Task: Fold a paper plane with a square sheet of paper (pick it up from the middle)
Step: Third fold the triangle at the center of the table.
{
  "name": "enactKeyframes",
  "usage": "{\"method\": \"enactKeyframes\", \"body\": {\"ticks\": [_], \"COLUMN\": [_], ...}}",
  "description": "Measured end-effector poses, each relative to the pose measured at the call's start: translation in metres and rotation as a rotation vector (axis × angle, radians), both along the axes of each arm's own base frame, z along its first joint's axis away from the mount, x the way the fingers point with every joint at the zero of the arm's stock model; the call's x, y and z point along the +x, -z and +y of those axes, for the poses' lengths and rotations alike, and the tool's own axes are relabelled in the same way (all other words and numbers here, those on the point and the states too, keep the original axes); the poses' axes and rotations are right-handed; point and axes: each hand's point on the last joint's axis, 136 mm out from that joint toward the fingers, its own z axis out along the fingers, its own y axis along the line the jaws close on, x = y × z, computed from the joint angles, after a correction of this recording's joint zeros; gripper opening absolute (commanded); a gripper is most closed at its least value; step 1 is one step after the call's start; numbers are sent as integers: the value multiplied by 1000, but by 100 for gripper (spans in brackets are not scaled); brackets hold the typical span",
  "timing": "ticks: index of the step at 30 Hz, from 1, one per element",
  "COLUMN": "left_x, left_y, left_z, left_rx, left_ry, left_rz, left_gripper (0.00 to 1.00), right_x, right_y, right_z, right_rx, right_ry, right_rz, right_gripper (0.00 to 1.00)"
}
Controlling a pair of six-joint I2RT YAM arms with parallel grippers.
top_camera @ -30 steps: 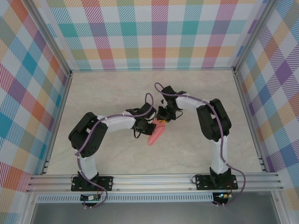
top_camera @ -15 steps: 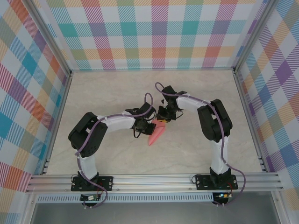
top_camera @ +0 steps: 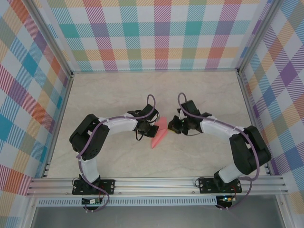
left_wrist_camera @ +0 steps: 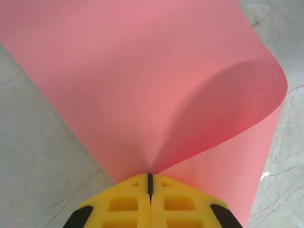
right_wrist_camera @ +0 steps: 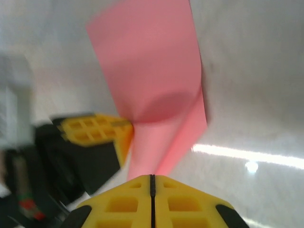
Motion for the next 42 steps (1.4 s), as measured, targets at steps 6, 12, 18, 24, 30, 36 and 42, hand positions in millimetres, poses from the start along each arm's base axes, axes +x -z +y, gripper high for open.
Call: {"method": "enactKeyframes", "body": {"ticks": [6, 12, 18, 24, 30, 36, 42], "left_x": [0, -1, -1, -1, -1, -1, -1], "left_y": [0, 0, 0, -1, 0, 0, 0], "left_z": [0, -1, -3, -4, -5, -5, -5], "left_rx": [-1, -7, -17, -23, -24, -24, -24], "left_ry": [0, 3, 7, 10, 10, 10, 10], "left_rz": [0, 3, 8, 10, 10, 9, 11], "left_gripper": [1, 1, 1, 1, 1, 1, 1], "right_x": [-55, -65, -61, -60, -59, -58, -58], "right_y": [12, 14, 28, 36, 39, 40, 42], "right_z": [40, 70, 78, 80, 79, 78, 77], "right_rx": [41, 88, 79, 75, 66, 61, 54], "right_ry": [-105, -134, -128, -118, -112, -107, -104], "right_rz": [34, 32, 51, 66, 63, 59, 60], "right_gripper": [4, 5, 5, 5, 6, 6, 6]}}
